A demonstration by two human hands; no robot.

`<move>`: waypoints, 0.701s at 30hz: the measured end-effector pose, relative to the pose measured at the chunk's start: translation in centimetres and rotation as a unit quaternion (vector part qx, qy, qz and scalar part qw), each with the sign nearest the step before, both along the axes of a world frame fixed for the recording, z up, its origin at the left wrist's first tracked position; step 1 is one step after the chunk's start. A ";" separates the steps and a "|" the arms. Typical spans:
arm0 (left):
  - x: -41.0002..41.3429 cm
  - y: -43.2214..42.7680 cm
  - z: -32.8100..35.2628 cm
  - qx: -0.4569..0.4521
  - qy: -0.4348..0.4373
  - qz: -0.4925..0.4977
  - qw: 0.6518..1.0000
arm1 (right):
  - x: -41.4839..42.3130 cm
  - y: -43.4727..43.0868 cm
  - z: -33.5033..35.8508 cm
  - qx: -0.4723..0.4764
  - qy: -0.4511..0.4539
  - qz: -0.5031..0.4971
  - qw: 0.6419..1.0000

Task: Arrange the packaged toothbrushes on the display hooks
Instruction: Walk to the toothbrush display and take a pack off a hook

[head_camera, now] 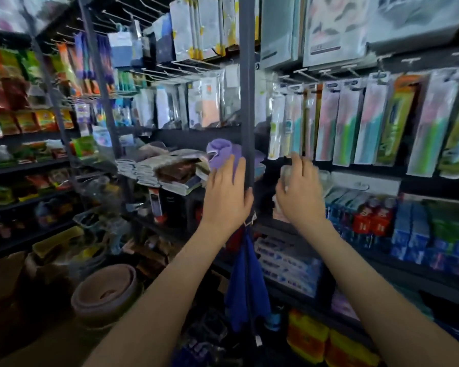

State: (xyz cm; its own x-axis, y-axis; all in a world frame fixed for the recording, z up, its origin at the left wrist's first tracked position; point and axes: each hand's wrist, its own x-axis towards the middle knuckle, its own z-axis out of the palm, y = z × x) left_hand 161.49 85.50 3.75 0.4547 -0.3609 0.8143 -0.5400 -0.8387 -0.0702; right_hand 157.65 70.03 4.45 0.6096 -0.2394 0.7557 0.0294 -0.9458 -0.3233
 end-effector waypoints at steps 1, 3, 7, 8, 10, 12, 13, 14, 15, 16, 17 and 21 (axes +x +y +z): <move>2.6 -0.1 0.6 0.001 -0.007 -0.014 1.000 | 2.0 -0.1 0.0 0.000 -0.006 -0.019 1.000; 7.9 -0.3 1.7 0.005 -0.027 -0.041 0.999 | 5.9 -0.3 0.2 0.005 -0.021 -0.056 0.998; 18.4 -1.0 3.3 0.015 -0.079 -0.111 0.991 | 13.2 -0.4 0.9 0.028 -0.049 -0.137 0.989; 20.6 -1.3 3.6 0.015 -0.086 -0.130 0.988 | 14.8 -0.4 1.1 0.032 -0.050 -0.153 0.986; 24.4 -1.8 4.1 0.017 -0.105 -0.156 0.982 | 17.8 -0.5 1.4 0.033 -0.045 -0.182 0.982; 27.2 -2.7 4.5 0.009 -0.118 -0.194 0.974 | 19.9 -0.7 1.6 0.045 -0.041 -0.210 0.976; 28.2 -3.2 4.7 0.003 -0.124 -0.214 0.969 | 20.7 -0.9 1.6 0.049 -0.040 -0.224 0.972; 28.9 -3.8 4.8 -0.002 -0.132 -0.233 0.963 | 21.3 -1.0 1.6 0.051 -0.039 -0.239 0.969; 29.5 -4.3 4.9 -0.008 -0.142 -0.248 0.958 | 21.8 -1.2 1.6 0.053 -0.036 -0.251 0.966; 29.9 -4.9 4.9 -0.015 -0.151 -0.260 0.954 | 22.2 -1.4 1.6 0.053 -0.033 -0.258 0.964; 30.2 -5.3 4.9 -0.023 -0.158 -0.272 0.949 | 22.6 -1.5 1.5 0.052 -0.029 -0.264 0.963; 30.5 -6.4 4.3 -0.026 -0.172 -0.302 0.937 | 23.4 -2.1 1.5 0.049 -0.011 -0.292 0.955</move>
State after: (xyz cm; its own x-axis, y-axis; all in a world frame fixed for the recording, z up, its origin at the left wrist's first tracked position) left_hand 191.99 79.12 8.01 -0.1121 -0.4228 0.8993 -0.8702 -0.3952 -0.2943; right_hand 181.05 67.89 5.91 0.3350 -0.6047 0.7226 -0.4863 -0.7678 -0.4171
